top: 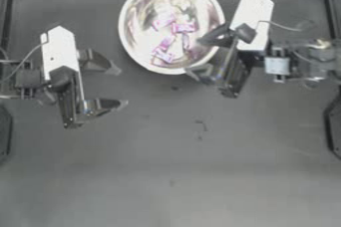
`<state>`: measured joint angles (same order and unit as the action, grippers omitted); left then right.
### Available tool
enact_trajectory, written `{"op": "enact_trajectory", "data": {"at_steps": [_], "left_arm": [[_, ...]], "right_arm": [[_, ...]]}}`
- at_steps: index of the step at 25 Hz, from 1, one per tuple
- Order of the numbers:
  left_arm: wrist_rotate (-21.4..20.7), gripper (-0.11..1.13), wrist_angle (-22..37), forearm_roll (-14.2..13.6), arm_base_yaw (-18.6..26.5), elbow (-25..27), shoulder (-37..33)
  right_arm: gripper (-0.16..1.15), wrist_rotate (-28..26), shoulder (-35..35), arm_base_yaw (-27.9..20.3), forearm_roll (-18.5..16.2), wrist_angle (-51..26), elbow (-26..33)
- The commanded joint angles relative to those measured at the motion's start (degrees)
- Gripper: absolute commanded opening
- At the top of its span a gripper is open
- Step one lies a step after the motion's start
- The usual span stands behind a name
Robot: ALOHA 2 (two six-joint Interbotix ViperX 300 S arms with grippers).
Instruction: Put candies in bowl
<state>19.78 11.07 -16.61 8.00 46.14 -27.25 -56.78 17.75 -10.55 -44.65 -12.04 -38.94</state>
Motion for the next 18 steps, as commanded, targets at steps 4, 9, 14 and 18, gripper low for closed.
{"op": "enact_trajectory", "data": {"at_steps": [4, 9, 14, 18], "left_arm": [[-0.88, 0.98, -3.08, -0.53, -0.09, 0.62, -3.25], [-0.88, 0.98, -3.34, -2.02, -0.09, 2.20, -5.10], [-0.97, 0.98, -3.43, -2.72, -0.53, 3.60, -7.03], [-0.79, 0.98, -3.96, -4.66, -1.32, 5.01, -8.88]], "right_arm": [[0.97, 0.09, 5.54, 2.11, -0.44, 0.18, -2.37], [0.97, 0.09, 7.56, 4.04, -2.29, 0.18, -4.66], [0.97, 0.09, 8.79, 5.63, -2.81, 0.26, -6.15], [0.97, 0.09, 9.58, 6.77, -2.64, 0.44, -7.38]]}}
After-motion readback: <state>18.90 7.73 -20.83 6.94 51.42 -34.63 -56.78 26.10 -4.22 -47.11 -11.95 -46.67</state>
